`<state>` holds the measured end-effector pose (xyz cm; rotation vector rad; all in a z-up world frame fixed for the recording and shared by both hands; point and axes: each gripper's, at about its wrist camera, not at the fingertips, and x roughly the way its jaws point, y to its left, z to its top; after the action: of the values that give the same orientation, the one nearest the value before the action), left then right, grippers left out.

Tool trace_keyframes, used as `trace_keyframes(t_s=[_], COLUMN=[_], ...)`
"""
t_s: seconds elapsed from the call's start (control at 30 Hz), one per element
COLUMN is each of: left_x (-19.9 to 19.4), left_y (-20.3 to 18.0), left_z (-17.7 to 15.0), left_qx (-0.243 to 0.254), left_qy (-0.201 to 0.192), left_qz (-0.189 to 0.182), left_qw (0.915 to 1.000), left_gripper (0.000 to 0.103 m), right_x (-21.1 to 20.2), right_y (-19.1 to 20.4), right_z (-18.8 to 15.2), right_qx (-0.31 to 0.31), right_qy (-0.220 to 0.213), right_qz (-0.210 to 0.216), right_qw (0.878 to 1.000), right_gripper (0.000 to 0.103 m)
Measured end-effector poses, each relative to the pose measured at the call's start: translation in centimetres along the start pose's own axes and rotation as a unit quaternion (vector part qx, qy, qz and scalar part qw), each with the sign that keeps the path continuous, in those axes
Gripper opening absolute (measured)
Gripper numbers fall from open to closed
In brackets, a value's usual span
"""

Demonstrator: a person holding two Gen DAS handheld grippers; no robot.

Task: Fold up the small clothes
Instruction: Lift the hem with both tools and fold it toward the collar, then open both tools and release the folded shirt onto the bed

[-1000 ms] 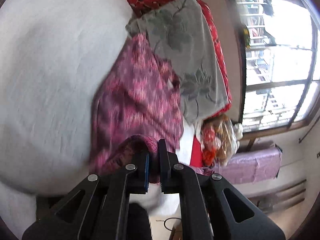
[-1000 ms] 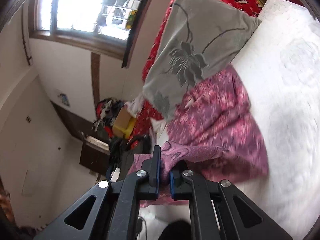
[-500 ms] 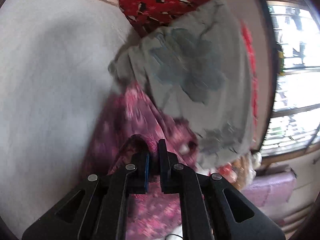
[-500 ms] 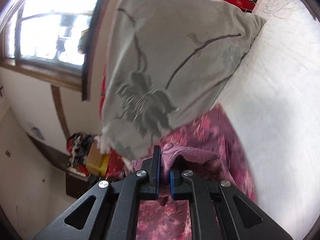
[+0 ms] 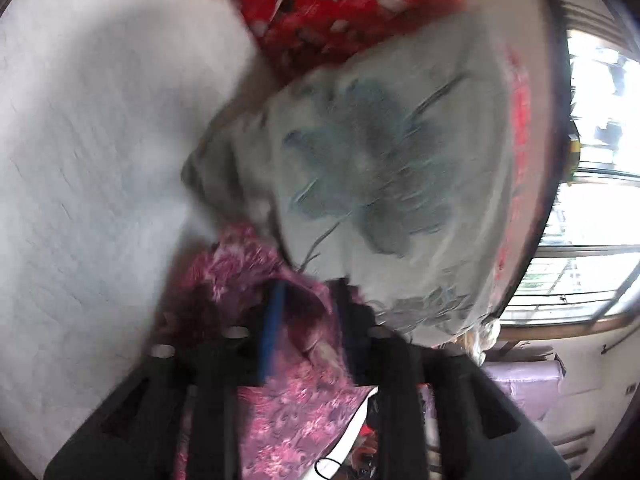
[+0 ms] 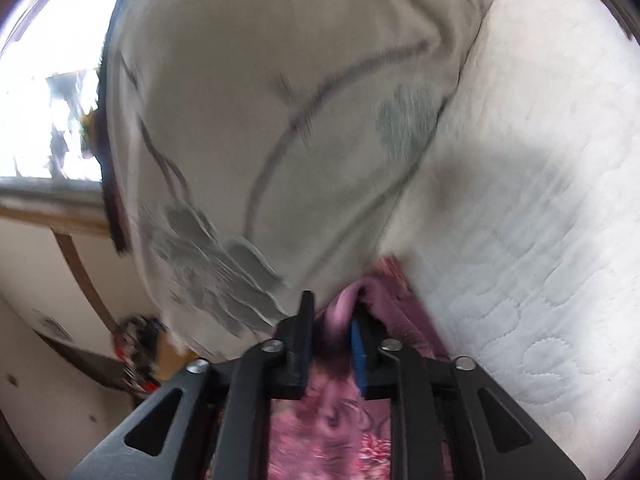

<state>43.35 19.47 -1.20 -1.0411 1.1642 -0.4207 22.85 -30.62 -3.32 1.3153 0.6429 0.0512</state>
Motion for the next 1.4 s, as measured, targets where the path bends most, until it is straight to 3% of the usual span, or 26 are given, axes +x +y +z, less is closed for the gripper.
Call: trace_keyframes(t_s=[0.03, 0.07, 0.17, 0.23, 0.4, 0.47, 0.57, 0.6, 0.63, 0.67, 0.7, 0.73, 0.77, 0.83, 0.9, 0.97, 1.03, 1.1, 1.17, 1.27, 1.33, 1.4], left_x=[-0.8, -1.7, -2.3, -1.5, 2.2, 3.1, 4.0, 4.0, 4.0, 4.2, 4.2, 4.4, 4.2, 4.3, 5.5, 6.7, 6.4, 5.0, 3.3, 0.1, -2.1, -3.6], left_y=[0.0, 0.2, 0.8, 1.4, 2.3, 2.0, 0.6, 0.0, -0.5, -0.9, -1.2, -1.6, -1.9, -2.3, -1.5, -0.3, 0.6, 1.2, 1.8, 2.9, 3.9, 5.0], left_z=[-0.1, -0.2, -1.1, -2.2, -4.5, -4.9, -5.1, -5.1, -5.0, -4.8, -4.5, -4.2, -4.3, -3.8, -2.3, -1.5, -0.9, -0.8, -1.3, -3.4, -5.5, -7.6], left_qx=[0.004, 0.008, 0.036, 0.061, 0.092, 0.105, 0.143, 0.157, 0.165, 0.173, 0.176, 0.181, 0.190, 0.200, 0.181, 0.155, 0.121, 0.097, 0.100, 0.112, 0.111, 0.105], left_qy=[-0.011, -0.024, -0.014, 0.009, 0.062, 0.065, 0.045, 0.036, 0.029, 0.030, 0.030, 0.023, 0.013, -0.004, -0.014, -0.005, 0.003, 0.013, 0.022, 0.039, 0.049, 0.061], left_qz=[0.004, 0.016, 0.051, 0.084, 0.128, 0.146, 0.172, 0.175, 0.174, 0.173, 0.169, 0.172, 0.179, 0.185, 0.208, 0.233, 0.212, 0.193, 0.194, 0.178, 0.159, 0.138], left_qw=[0.9999, 0.9996, 0.9979, 0.9945, 0.9856, 0.9816, 0.9736, 0.9714, 0.9704, 0.9692, 0.9693, 0.9681, 0.9652, 0.9622, 0.9611, 0.9601, 0.9696, 0.9763, 0.9756, 0.9768, 0.9798, 0.9829], left_gripper=[0.059, 0.059, 0.059, 0.059, 0.059, 0.059, 0.059, 0.048, 0.018, 0.006, 0.004, 0.004, 0.004, 0.004, 0.004, 0.004, 0.007, 0.010, 0.011, 0.023, 0.035, 0.035], right_x=[-0.7, -1.5, -2.9, -2.6, 1.5, 3.3, 5.3, 5.9, 6.4, 6.7, 6.8, 6.7, 6.4, 5.1, 4.1, 5.1, 6.8, 7.1, 5.4, 2.1, -0.6, -3.4], right_y=[0.0, 0.1, 0.6, 1.1, 2.6, 2.9, 3.4, 3.6, 3.8, 4.5, 4.9, 5.4, 5.9, 6.8, 6.6, 5.2, 3.3, 2.2, 2.4, 2.2, 1.7, 0.8], right_z=[0.1, 0.1, 0.0, -0.5, -2.6, -2.9, -2.7, -2.7, -2.7, -2.8, -2.8, -2.7, -2.5, -2.2, -1.1, -0.2, 0.0, -0.6, -1.5, -3.0, -4.4, -5.8], right_qx=[0.000, -0.010, -0.051, -0.094, -0.210, -0.237, -0.256, -0.263, -0.272, -0.290, -0.305, -0.315, -0.310, -0.298, -0.268, -0.237, -0.217, -0.208, -0.213, -0.209, -0.202, -0.190], right_qy=[-0.012, -0.025, -0.030, -0.016, 0.033, 0.035, 0.036, 0.039, 0.042, 0.047, 0.051, 0.052, 0.046, 0.024, -0.008, -0.004, 0.028, 0.045, 0.025, 0.031, 0.042, 0.043], right_qz=[0.002, -0.011, -0.048, -0.095, -0.203, -0.224, -0.231, -0.233, -0.234, -0.228, -0.218, -0.204, -0.176, -0.126, -0.106, -0.142, -0.205, -0.236, -0.222, -0.203, -0.189, -0.181], right_qw=[1.000, 1.000, 0.997, 0.991, 0.956, 0.945, 0.938, 0.936, 0.932, 0.928, 0.926, 0.926, 0.933, 0.946, 0.958, 0.961, 0.954, 0.948, 0.951, 0.956, 0.960, 0.964], right_gripper=[0.036, 0.045, 0.046, 0.047, 0.048, 0.048, 0.048, 0.048, 0.047, 0.041, 0.012, 0.005, 0.003, 0.003, 0.003, 0.003, 0.004, 0.011, 0.012, 0.013, 0.018, 0.033])
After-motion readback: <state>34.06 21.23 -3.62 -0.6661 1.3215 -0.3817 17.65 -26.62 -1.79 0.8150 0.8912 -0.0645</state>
